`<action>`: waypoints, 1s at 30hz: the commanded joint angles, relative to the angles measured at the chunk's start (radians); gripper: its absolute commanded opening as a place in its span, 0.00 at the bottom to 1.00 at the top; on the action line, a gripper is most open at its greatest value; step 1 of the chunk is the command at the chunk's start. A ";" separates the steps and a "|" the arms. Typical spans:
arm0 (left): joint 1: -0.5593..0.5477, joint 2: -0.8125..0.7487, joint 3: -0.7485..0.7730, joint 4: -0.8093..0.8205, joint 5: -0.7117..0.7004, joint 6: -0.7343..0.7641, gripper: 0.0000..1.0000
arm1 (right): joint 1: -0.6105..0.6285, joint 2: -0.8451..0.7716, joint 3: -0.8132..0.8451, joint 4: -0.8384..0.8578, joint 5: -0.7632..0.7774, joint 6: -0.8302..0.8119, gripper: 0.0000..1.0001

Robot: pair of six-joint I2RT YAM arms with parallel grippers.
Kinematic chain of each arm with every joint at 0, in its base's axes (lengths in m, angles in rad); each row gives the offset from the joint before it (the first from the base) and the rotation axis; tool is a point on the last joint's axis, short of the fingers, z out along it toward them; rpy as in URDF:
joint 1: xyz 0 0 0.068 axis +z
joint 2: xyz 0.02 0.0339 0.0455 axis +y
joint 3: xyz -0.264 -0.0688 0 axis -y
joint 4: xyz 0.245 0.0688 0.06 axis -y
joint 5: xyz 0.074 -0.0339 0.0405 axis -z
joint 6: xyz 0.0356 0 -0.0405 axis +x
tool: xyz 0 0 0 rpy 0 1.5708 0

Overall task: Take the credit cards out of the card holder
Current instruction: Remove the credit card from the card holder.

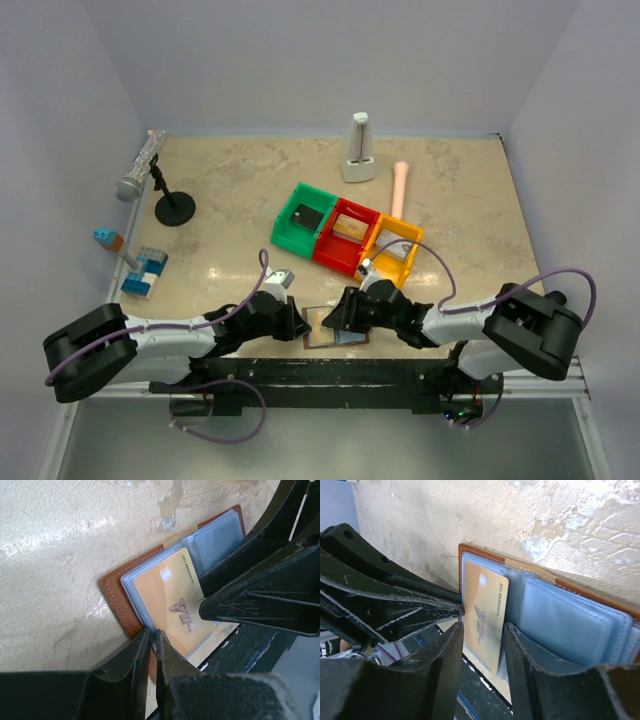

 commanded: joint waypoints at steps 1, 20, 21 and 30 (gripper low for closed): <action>-0.010 0.035 -0.023 0.008 0.014 -0.006 0.15 | 0.011 0.041 0.007 0.198 -0.064 0.010 0.41; -0.010 0.040 -0.021 0.022 0.014 -0.003 0.15 | 0.011 0.104 0.057 0.232 -0.186 -0.022 0.45; -0.010 0.040 -0.021 0.024 0.014 -0.003 0.15 | 0.011 0.106 0.060 0.227 -0.189 -0.024 0.45; -0.010 0.031 -0.023 0.017 0.014 -0.005 0.15 | 0.009 0.089 0.066 0.183 -0.183 -0.027 0.45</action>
